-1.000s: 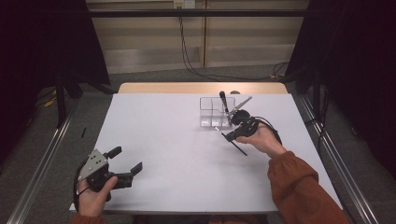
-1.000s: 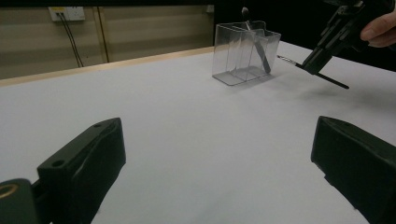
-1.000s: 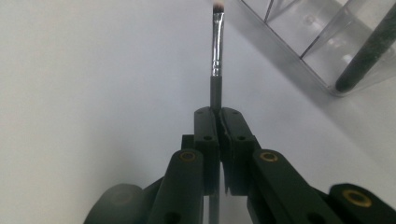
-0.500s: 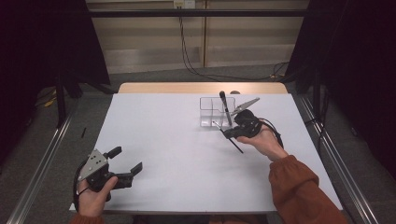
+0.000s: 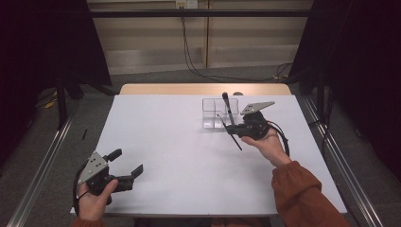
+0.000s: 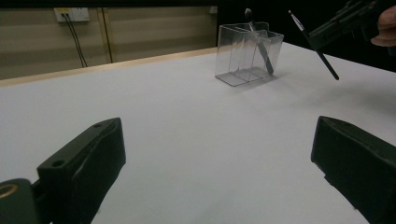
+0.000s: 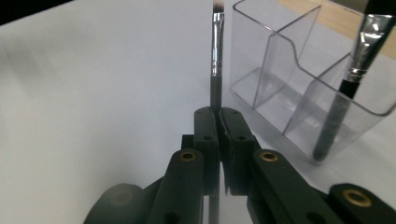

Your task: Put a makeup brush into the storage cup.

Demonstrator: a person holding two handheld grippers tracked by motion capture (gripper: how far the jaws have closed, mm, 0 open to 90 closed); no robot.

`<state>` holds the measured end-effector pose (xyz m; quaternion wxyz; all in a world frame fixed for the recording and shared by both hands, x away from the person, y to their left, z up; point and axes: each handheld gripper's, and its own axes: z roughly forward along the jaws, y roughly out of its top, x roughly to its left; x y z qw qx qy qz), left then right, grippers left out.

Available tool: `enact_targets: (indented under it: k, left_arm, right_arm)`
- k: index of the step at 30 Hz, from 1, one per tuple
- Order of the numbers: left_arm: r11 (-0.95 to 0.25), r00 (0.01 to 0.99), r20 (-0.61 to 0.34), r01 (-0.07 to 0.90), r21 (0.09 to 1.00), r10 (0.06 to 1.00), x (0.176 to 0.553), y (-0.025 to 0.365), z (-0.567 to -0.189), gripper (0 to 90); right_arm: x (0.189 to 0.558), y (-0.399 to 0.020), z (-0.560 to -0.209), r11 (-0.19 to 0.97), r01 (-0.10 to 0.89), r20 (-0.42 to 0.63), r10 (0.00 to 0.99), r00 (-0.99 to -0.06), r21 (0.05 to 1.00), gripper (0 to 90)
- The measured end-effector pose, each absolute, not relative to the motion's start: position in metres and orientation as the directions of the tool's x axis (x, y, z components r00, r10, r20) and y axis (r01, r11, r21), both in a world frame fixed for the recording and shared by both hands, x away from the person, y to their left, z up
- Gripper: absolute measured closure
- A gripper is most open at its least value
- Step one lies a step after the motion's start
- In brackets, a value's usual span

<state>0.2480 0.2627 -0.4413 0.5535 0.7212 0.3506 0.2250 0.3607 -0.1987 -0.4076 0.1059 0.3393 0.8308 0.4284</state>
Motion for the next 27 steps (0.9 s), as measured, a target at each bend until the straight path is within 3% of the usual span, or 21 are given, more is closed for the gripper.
enact_targets:
  k: [27]
  left_arm:
    - [-0.140,0.658,-0.063,0.251,0.958,0.751,0.248,0.262,-0.441,3.1]
  right_arm:
    - [0.351,-0.208,-0.399,0.187,0.346,0.128,0.692,-0.711,0.919,86.3]
